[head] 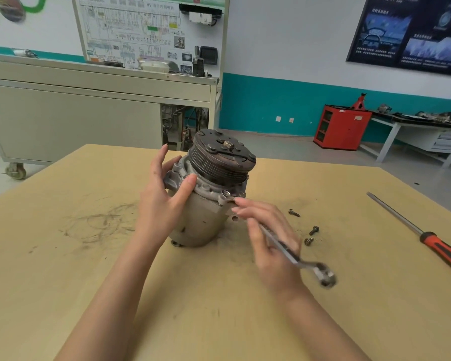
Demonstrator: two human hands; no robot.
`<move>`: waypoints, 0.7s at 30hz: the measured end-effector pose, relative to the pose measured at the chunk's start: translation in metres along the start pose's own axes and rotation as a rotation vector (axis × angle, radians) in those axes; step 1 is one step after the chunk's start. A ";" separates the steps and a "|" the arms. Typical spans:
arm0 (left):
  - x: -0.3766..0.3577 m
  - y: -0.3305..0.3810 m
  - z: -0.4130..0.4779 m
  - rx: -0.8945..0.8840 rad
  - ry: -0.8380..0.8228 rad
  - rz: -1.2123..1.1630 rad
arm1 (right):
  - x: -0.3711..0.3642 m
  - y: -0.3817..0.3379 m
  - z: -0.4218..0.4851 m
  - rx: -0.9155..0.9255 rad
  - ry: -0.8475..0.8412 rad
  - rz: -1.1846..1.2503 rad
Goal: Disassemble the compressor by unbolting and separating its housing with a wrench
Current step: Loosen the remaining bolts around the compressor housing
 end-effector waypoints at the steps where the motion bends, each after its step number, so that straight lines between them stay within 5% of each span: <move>1: 0.000 0.001 0.000 0.003 0.004 0.002 | 0.004 0.014 0.000 -0.169 -0.024 0.188; 5: -0.001 0.001 -0.001 0.019 0.006 -0.001 | -0.003 0.065 0.000 -0.816 -0.074 0.772; 10: 0.000 0.003 -0.001 0.016 0.011 0.005 | -0.022 0.099 0.007 -1.179 -0.081 1.013; 17: 0.000 0.003 -0.001 0.027 0.009 -0.014 | -0.033 0.110 0.028 -1.153 -0.313 1.113; 21: -0.001 0.001 -0.001 0.031 0.003 -0.011 | -0.001 0.105 0.046 -0.969 -0.111 0.832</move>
Point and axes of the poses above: each hand's wrist, its own z-axis towards the middle knuckle, its own x-axis out of the back of the hand, y = z × x, the point moved 7 cm from there along z, towards the middle knuckle, and after that the axes turned 7 degrees about y, right-handed, at the moved point
